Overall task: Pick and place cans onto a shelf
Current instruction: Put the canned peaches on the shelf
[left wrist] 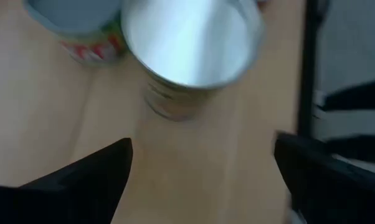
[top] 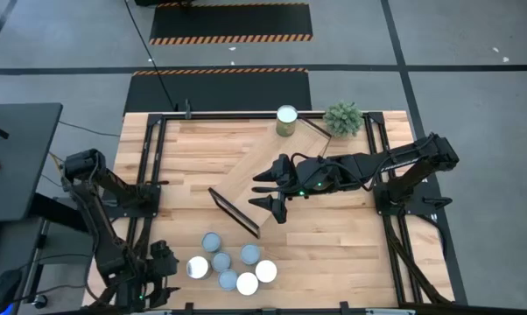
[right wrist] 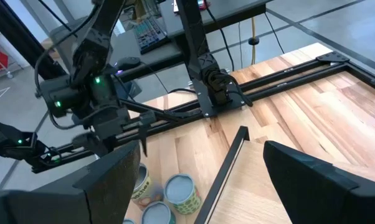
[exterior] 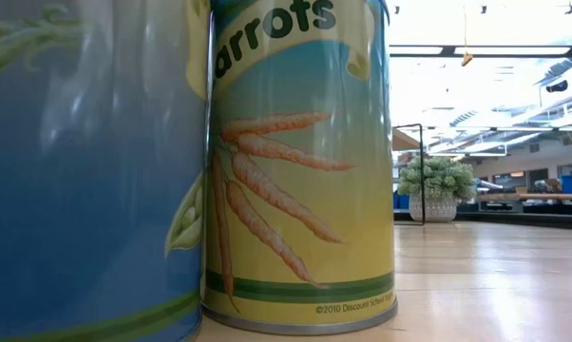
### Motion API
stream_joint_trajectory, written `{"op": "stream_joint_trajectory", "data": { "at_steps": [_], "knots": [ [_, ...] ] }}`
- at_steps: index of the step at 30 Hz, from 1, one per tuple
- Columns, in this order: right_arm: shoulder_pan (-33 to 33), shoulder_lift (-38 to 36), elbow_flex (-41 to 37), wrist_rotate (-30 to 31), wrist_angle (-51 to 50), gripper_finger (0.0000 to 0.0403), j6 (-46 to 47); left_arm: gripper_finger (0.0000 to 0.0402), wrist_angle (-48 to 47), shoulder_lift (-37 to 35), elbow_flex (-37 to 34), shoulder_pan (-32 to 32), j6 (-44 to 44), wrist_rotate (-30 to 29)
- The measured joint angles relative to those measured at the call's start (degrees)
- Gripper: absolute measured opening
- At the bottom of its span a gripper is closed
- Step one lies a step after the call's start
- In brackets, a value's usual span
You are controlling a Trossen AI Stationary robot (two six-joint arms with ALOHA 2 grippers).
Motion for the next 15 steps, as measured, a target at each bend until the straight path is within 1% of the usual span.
{"op": "stream_joint_trajectory", "data": {
  "at_steps": [3, 15],
  "knots": [
    [-0.3, 0.0, 0.0, 0.0, 0.0, 0.0348, 0.6, 0.0398, 0.3, 2.4, 0.0, 0.1, 0.4, -3.5],
    [-1.3, 0.0, 0.0, -0.2, 0.0, 0.0348, 1.8, 0.0398, 6.2, 8.0, 0.0, 2.7, 2.3, -12.9]
  ]
}}
